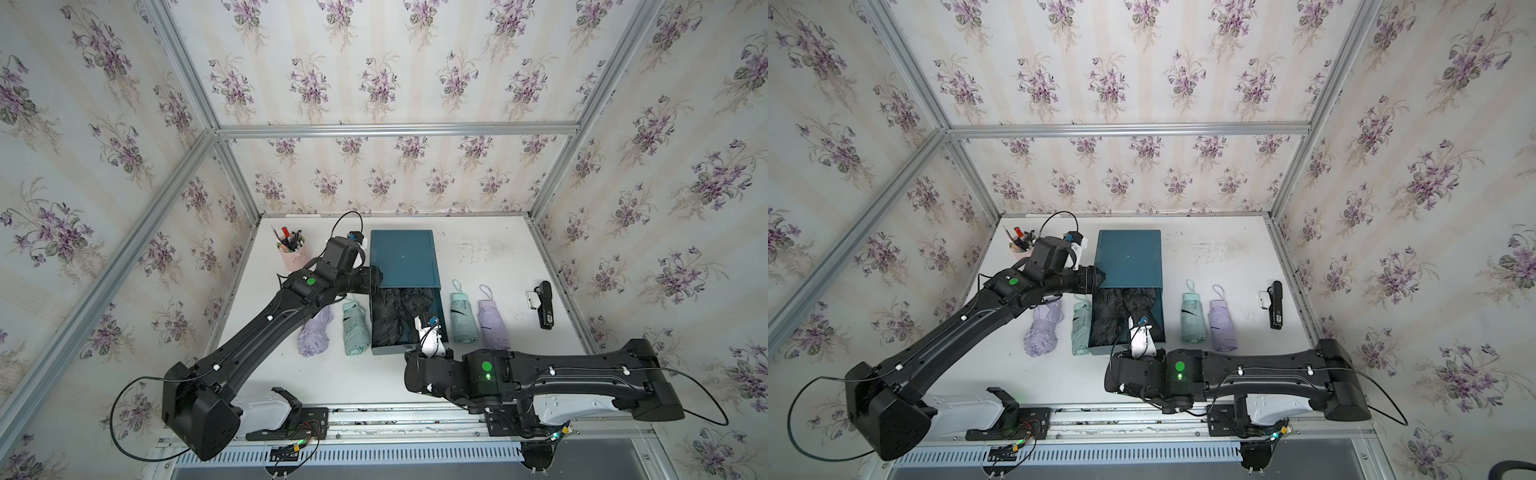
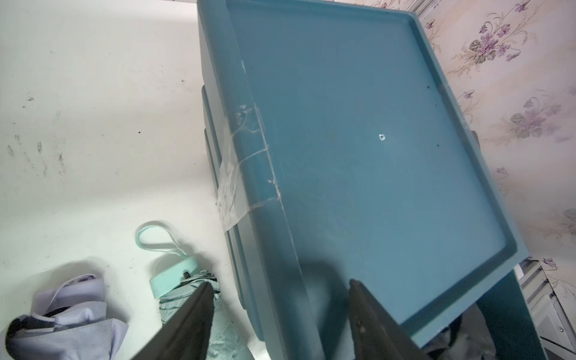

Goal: Place the umbrella in the drawer by color
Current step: Close the drawer in the storage box.

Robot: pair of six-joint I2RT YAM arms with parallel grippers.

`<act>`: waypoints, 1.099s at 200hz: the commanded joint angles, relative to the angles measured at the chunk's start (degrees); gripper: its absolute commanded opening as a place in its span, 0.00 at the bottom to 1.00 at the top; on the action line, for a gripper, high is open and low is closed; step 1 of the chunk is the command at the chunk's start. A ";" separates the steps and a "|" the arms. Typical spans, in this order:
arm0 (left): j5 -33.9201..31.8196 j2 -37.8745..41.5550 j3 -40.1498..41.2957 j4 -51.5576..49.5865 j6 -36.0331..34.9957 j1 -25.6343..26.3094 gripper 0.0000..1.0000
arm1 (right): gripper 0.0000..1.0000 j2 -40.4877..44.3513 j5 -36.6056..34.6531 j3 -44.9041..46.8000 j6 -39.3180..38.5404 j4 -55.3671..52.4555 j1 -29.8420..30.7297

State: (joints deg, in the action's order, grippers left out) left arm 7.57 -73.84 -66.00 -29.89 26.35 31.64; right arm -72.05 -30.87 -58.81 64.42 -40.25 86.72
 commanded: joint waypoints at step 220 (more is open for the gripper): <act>6.31 1.55 4.72 -2.82 -5.33 0.16 0.43 | 0.00 -2.86 -5.39 -3.42 -14.63 9.90 -10.60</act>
State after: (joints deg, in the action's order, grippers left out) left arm 12.25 -71.81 -61.69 -24.08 22.98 31.70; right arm -74.08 -31.77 -61.91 52.64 -34.98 77.21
